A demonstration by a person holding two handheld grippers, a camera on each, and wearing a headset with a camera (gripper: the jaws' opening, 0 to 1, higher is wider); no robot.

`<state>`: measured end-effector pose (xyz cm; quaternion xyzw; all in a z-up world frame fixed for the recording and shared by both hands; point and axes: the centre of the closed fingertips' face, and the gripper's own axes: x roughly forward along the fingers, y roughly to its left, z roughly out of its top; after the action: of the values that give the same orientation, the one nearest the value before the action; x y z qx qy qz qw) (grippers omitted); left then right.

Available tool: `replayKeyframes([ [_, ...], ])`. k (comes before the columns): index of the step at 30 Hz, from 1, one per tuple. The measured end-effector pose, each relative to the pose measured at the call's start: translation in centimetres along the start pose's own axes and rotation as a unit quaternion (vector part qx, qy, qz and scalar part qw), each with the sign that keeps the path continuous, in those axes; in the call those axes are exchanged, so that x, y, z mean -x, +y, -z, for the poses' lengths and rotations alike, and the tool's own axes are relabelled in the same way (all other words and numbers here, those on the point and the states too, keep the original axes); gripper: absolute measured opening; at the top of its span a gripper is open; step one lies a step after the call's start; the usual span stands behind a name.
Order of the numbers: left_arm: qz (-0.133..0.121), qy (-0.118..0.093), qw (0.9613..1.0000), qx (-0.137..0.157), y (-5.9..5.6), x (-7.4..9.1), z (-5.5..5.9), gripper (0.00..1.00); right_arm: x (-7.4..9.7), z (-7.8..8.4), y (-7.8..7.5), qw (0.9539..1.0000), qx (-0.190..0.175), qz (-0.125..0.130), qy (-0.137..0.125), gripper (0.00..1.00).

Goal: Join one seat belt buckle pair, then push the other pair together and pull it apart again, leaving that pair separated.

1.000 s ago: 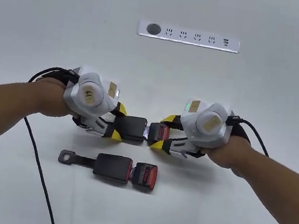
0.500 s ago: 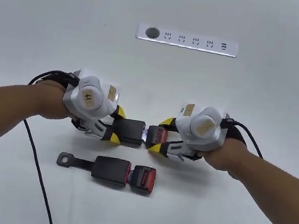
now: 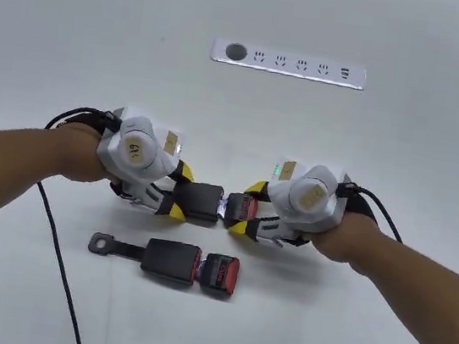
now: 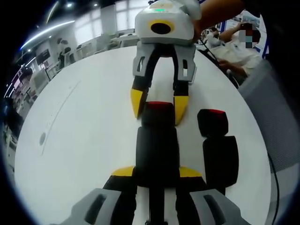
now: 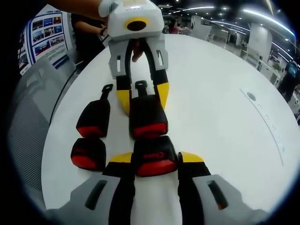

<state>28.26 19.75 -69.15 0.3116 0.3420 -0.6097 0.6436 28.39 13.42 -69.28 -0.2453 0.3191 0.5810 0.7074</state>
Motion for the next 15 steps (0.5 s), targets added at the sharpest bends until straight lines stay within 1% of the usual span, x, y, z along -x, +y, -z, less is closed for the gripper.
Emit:
replayKeyframes([
  [3,0.005,-0.003,1.0,-0.004,-0.07,0.06,0.0,0.32,-0.08,0.0,-0.02,1.0,0.003,0.0,-0.001,0.34],
  [5,0.007,-0.001,0.9999,-0.008,-0.29,0.04,-0.19,0.32,-0.12,0.0,-0.03,1.0,0.004,-0.001,-0.001,0.34],
  [7,0.007,0.0,0.9999,-0.011,-0.21,0.02,-0.05,0.32,-0.09,-0.03,0.03,1.0,0.005,-0.001,0.0,0.34],
  [11,0.006,-0.001,0.9999,-0.008,0.01,0.03,0.22,0.32,-0.13,-0.02,0.04,1.0,0.006,-0.002,0.0,0.34],
  [15,0.004,0.001,1.0,-0.004,-0.11,0.05,0.07,0.32,-0.05,0.02,0.09,1.0,0.005,-0.002,-0.001,0.34],
])
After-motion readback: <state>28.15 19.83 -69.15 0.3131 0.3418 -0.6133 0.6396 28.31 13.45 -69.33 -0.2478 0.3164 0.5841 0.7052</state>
